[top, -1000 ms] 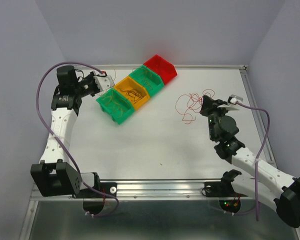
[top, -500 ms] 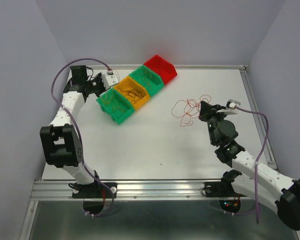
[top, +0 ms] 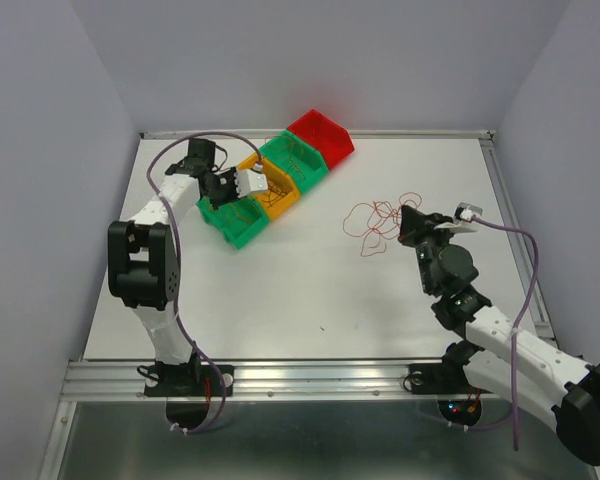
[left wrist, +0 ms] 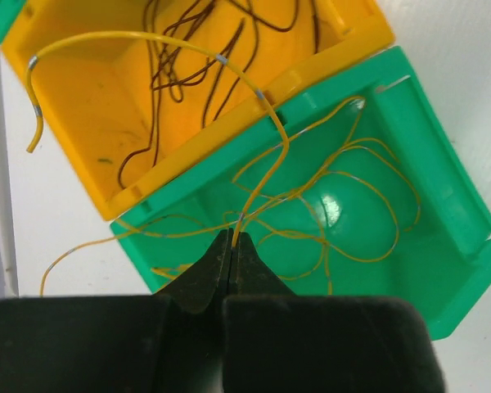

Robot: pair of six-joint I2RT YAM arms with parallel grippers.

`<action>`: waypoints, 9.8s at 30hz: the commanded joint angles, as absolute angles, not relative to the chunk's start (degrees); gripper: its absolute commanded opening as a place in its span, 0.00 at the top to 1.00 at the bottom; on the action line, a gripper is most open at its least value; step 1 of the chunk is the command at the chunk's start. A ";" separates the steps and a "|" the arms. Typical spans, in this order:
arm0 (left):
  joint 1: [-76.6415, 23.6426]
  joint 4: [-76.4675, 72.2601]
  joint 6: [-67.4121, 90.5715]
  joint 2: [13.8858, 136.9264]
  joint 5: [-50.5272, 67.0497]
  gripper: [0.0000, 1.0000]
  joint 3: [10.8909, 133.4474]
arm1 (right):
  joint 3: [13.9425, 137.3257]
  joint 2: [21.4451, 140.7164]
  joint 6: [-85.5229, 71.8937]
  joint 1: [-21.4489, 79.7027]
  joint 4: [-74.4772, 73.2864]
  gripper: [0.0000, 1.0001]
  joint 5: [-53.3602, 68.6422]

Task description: Untangle the cables

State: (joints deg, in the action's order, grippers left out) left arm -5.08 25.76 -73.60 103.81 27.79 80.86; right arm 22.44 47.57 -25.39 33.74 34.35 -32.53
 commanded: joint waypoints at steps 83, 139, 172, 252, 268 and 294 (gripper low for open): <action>-3.52 26.98 -89.56 92.29 31.20 0.52 76.11 | 81.22 127.97 -31.38 41.57 54.32 0.99 15.13; 3.17 8.70 -57.30 83.33 37.17 0.51 66.72 | 69.98 111.66 -14.94 50.71 40.25 0.42 -8.86; -39.81 -8.61 -29.62 109.16 16.09 0.39 76.03 | 40.78 87.79 -24.00 34.19 8.61 0.46 -26.99; -18.20 12.92 -27.68 71.73 14.77 1.00 83.66 | 20.39 46.50 -30.59 32.70 13.81 0.99 -40.87; 6.85 12.40 -27.60 71.63 2.03 1.00 106.17 | 19.69 31.03 -34.63 32.43 5.28 0.99 -53.17; 9.78 14.59 -20.56 65.39 30.76 1.00 101.78 | 26.90 51.15 -24.79 32.52 10.51 0.27 -24.83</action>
